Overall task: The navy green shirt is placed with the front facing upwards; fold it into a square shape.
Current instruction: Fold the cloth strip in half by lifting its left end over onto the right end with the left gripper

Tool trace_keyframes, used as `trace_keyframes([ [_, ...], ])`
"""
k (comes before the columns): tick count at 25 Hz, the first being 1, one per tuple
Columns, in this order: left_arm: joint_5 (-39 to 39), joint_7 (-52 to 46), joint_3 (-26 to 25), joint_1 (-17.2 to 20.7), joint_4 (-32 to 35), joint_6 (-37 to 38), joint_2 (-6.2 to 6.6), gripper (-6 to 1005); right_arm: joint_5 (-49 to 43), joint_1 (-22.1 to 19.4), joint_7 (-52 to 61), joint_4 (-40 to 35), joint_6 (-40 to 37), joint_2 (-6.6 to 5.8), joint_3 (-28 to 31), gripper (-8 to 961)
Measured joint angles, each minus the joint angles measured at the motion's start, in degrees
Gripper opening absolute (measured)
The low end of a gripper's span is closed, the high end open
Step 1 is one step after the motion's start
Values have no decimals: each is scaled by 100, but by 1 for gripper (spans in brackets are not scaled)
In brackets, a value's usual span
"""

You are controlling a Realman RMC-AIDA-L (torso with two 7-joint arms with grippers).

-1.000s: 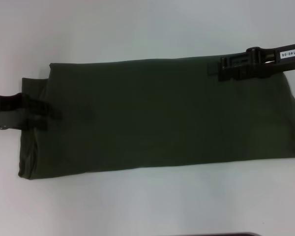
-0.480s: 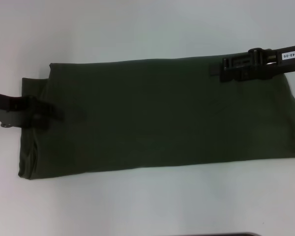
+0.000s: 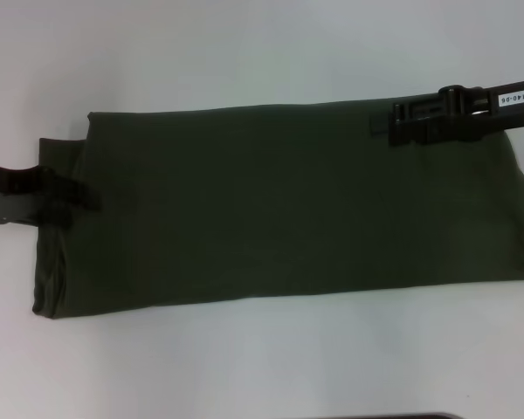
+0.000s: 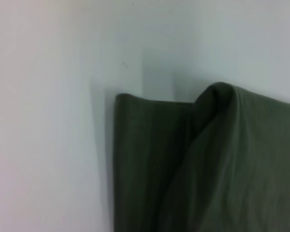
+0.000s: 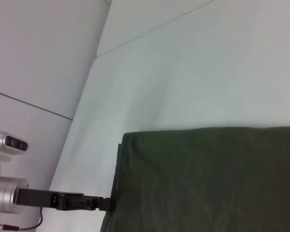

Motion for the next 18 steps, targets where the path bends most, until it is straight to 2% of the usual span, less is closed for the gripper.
trace_keyframes([
  [2,7,-9,-13,-1,31,13,14,580,-1,-2,7,2,-4,1,0,673],
  [11,22,-46,-351,6,281,550,225,578,3,-1,29,8,-51,-16,10,673],
  [18,430,-137,-311,-37,267,567,248,579,10,3,28,9,-63,-23,9,673],
])
